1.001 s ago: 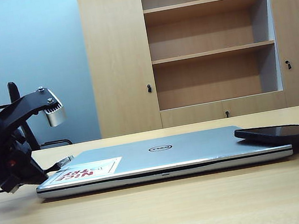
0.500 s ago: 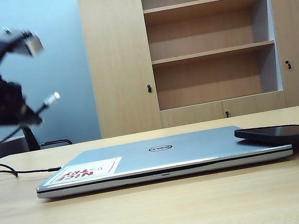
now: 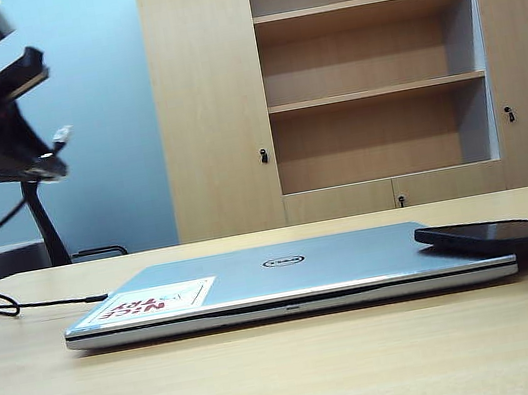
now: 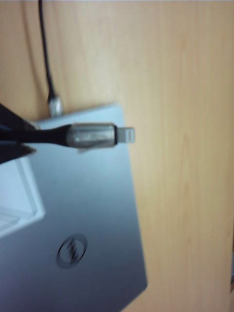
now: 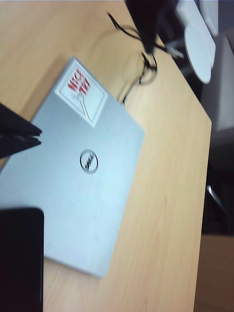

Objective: Pick up the charging cable and the phone, plug the charging cable into the charging port on the phone, and finally place them back on the table.

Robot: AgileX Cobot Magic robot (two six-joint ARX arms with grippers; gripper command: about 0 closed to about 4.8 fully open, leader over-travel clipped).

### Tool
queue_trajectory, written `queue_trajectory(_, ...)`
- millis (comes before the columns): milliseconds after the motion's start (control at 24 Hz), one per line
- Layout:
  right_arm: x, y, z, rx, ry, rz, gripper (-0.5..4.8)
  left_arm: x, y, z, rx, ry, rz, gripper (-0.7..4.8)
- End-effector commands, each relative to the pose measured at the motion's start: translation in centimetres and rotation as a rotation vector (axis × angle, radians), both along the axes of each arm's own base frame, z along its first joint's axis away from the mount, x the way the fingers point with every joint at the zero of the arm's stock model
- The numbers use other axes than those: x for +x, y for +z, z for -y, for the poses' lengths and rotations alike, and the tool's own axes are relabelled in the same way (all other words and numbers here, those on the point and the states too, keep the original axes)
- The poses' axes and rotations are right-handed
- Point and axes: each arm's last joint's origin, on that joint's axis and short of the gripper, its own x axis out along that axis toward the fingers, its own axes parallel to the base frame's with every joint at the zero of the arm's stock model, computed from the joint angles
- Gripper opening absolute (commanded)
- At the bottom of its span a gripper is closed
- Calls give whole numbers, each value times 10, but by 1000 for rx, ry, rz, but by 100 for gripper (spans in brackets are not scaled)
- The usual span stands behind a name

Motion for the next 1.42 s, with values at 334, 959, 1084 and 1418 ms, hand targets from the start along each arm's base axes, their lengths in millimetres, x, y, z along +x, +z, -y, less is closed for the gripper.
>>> queue_trajectory(334, 13, 0, 25, 171, -144, -107, -6, -24, 0, 47, -20, -230, -29, -6)
queue_trajectory(959, 40, -50, 55, 471, -361, -486, 197, -29, 0, 54, -51, -252, -50, -6)
queue_trajectory(1084, 48, -56, 54, 538, -371, -574, 424, -29, 0, 54, -51, -252, -50, -6)
queue_trajectory(1418, 73, -74, 52, 671, -452, -737, 425, -29, 0, 54, -51, -252, -50, -6)
